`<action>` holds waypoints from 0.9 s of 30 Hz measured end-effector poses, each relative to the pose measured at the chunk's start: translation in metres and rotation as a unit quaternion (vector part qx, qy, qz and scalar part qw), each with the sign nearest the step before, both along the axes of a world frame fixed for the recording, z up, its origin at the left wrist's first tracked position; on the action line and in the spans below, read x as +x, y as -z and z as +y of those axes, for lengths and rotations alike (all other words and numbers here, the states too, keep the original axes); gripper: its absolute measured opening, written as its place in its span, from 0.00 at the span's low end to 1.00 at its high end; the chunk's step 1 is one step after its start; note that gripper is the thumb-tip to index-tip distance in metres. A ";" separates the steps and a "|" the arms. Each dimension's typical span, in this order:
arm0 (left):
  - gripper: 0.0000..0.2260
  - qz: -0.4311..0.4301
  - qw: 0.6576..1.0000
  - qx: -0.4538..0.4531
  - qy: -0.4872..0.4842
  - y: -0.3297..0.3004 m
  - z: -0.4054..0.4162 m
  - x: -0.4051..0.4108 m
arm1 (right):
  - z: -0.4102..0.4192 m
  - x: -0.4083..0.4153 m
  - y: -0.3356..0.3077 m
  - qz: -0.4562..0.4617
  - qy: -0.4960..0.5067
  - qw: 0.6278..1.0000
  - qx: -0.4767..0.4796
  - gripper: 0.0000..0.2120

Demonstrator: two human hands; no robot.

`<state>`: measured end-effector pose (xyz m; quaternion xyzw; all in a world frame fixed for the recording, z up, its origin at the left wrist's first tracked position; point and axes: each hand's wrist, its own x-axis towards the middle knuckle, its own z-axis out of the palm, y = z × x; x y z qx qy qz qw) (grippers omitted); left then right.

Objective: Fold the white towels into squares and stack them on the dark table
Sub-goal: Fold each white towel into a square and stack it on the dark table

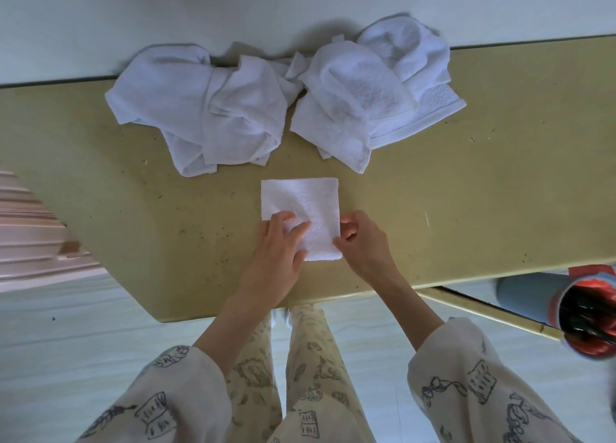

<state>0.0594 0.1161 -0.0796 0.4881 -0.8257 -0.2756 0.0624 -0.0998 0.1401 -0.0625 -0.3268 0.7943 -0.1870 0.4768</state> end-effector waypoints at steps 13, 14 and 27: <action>0.25 -0.115 0.968 -0.141 0.172 0.033 -0.046 0.039 | -0.007 0.031 0.056 0.355 -0.278 0.868 -0.208 0.24; 0.29 -0.127 0.967 -0.126 0.183 0.035 -0.051 0.042 | -0.006 0.029 0.058 0.358 -0.284 0.866 -0.206 0.24; 0.42 -0.171 0.956 -0.096 0.219 0.035 -0.059 0.047 | -0.009 0.028 0.054 0.360 -0.327 0.862 -0.147 0.27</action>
